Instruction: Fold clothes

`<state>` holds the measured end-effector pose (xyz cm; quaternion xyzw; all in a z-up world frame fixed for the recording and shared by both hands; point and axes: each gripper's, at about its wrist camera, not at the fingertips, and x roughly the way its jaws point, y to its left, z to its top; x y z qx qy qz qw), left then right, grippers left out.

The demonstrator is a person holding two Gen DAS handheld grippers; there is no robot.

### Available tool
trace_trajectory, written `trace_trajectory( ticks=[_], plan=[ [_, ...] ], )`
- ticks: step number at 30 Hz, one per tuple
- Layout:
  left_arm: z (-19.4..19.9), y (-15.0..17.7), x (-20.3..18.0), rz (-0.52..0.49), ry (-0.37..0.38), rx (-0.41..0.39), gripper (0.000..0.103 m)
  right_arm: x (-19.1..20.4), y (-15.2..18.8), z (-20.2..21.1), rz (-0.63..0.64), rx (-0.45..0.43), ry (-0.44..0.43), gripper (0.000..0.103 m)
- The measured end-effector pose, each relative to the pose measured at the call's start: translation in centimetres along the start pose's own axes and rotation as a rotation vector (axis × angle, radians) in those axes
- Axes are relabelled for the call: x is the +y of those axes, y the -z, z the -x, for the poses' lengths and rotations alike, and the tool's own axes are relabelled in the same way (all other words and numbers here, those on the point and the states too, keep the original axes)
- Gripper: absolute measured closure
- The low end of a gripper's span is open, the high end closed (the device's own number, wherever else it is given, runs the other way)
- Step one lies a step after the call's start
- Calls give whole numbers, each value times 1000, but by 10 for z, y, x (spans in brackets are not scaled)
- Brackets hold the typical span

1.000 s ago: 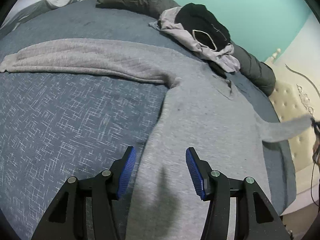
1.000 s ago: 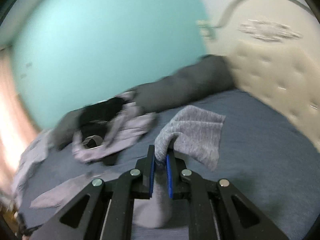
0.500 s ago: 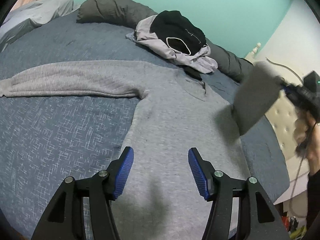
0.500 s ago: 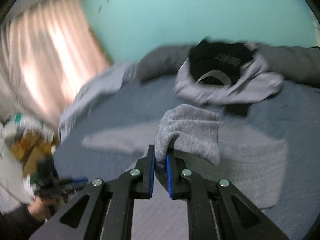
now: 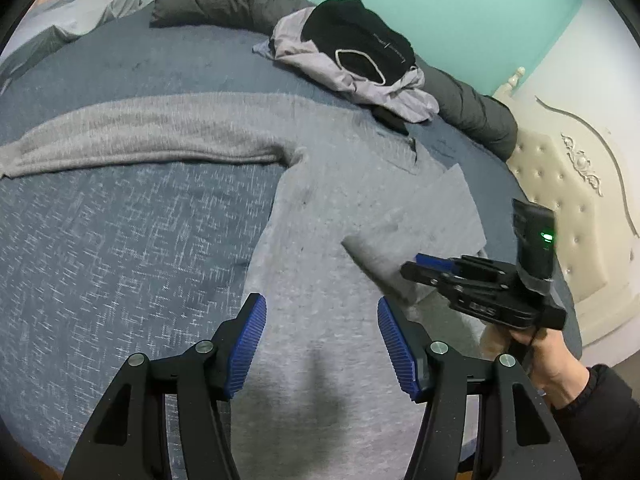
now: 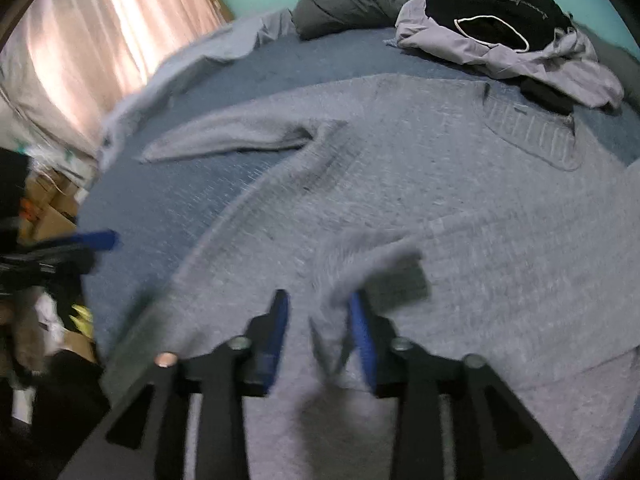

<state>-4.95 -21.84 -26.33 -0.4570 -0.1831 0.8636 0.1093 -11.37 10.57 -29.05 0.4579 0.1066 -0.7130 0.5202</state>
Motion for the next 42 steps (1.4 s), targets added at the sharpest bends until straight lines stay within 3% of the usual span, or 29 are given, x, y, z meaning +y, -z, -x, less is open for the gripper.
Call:
trace_trajectory(
  ticks=[1,5,8,14,22,33,34,36,37,38,42],
  plan=[
    [-4,0,1,8,3,6,40,-2,2,4,-15,-11,-28,56],
    [-24,0,1,38,29,38,40,-6,2,17,-70,-94,-96,55],
    [-39,0,-5,40,43,63,40,-20,4,34,-122,-169,-95,55],
    [-73,-3,-27,-7,20,106,40,-73,23,49,-335,-236,-18,55],
    [-116,-10,-69,-69,-52,123,40,-107,42,55,-429,-252,81,55],
    [-167,-17,-117,-191,-158,130,40,-126,48,62,-460,-284,48,55],
    [-172,-17,-119,-203,-167,133,45,-128,49,63,-464,-286,50,55],
    [-180,-18,-119,-210,-179,142,72,-133,51,64,-482,-291,38,55],
    [-183,-19,-119,-214,-185,144,93,-135,52,64,-490,-293,32,55],
    [-185,-19,-118,-217,-189,145,97,-137,52,64,-496,-293,31,55],
    [-169,-19,-114,-218,-190,103,97,-139,53,65,-499,-294,29,55]
  ],
)
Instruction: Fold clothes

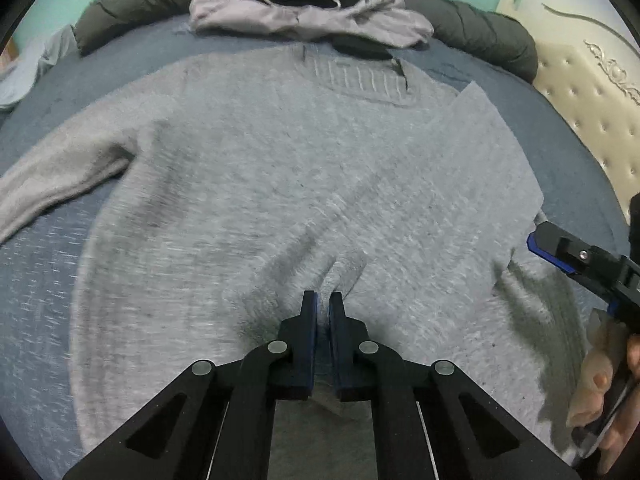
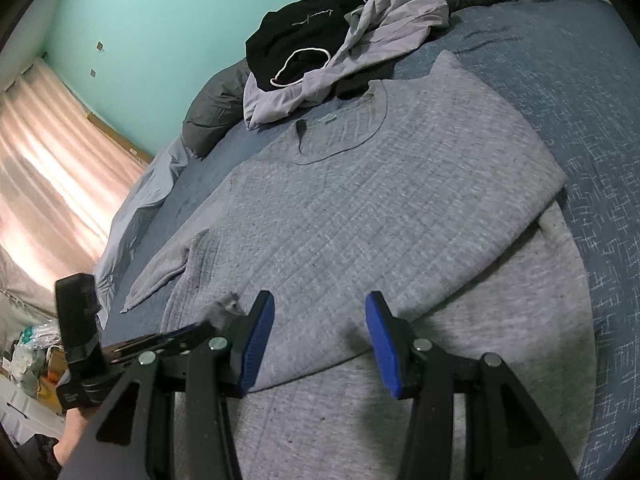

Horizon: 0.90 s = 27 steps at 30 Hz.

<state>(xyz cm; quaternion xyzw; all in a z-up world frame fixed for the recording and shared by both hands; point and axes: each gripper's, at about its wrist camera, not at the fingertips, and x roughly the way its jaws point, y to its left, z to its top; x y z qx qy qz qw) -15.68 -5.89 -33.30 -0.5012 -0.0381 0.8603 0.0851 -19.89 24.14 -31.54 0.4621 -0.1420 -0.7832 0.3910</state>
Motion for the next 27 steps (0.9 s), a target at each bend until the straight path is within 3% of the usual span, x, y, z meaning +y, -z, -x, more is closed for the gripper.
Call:
trace_trajectory(
  ticks=[4,7,10,12,14,16,20,27],
  plan=[
    [29,12,19,38,-16,-46,97,2,0,2,1,-4,-8,55],
    [49,29,43,121,-20,-65,97,5,0,3,6,-5,-17,55],
    [49,45,60,199,8,-23,97,8,0,4,9,-6,-25,55],
    [52,55,68,232,-6,-16,86,9,1,5,11,-3,-30,55],
    [60,62,77,279,-7,-27,59,9,1,6,13,-3,-31,55],
    [68,66,85,326,-1,-48,47,6,1,8,5,-9,-32,55],
    [71,60,93,333,-20,-64,47,1,0,9,-20,-13,-36,55],
    [40,42,87,243,-29,-21,47,-4,-1,6,-27,-7,-33,55]
  ],
)
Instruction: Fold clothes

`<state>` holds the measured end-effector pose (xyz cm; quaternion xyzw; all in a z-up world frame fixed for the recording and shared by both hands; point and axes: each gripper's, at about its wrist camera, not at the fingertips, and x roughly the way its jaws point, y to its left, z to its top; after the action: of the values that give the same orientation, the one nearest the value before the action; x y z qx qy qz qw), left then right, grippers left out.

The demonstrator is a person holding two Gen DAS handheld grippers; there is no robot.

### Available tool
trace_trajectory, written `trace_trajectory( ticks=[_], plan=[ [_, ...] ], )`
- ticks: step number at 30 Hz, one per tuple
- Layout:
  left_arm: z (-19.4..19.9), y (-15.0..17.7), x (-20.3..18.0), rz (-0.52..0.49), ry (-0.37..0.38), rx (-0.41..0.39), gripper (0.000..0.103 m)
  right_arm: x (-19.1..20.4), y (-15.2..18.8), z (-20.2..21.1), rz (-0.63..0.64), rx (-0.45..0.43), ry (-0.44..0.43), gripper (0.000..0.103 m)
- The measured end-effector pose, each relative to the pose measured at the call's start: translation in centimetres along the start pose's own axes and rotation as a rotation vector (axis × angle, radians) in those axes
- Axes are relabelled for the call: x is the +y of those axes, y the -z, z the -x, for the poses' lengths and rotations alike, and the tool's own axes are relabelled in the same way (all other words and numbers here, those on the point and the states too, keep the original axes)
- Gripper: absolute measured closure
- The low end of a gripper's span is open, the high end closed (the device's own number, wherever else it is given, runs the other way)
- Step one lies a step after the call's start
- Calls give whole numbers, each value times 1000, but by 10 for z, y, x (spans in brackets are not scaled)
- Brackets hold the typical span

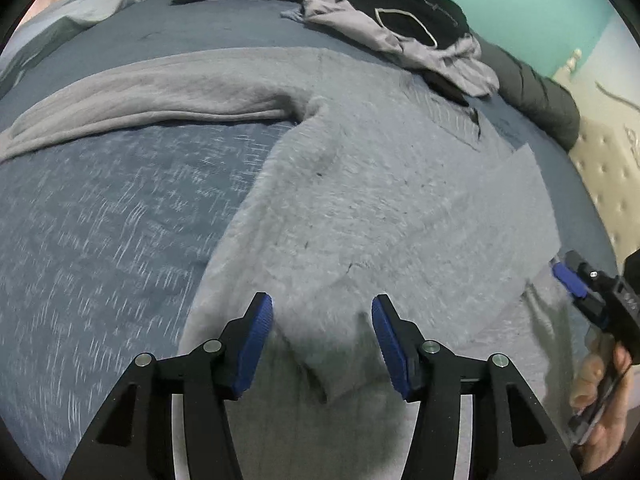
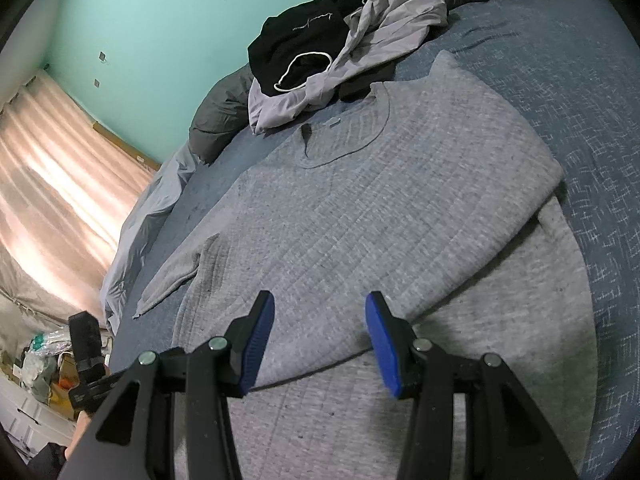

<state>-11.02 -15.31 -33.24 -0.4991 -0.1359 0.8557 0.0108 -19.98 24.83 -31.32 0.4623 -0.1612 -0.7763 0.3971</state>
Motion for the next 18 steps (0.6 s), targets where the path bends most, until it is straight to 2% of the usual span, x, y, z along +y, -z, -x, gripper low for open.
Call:
trace_trajectory(
  ticks=[4,11,18],
  plan=[
    [-9,-10,-11,-18,25,-13,47,-8,-3,2,-14,-5,15,55],
    [-25,-26,-35,-69,113,-27,47,-34,-11,11,-76,-31,56,55],
    [-44,-45,-49,-99,165,-54,47,-48,-27,32,-63,-83,113,55]
  ],
)
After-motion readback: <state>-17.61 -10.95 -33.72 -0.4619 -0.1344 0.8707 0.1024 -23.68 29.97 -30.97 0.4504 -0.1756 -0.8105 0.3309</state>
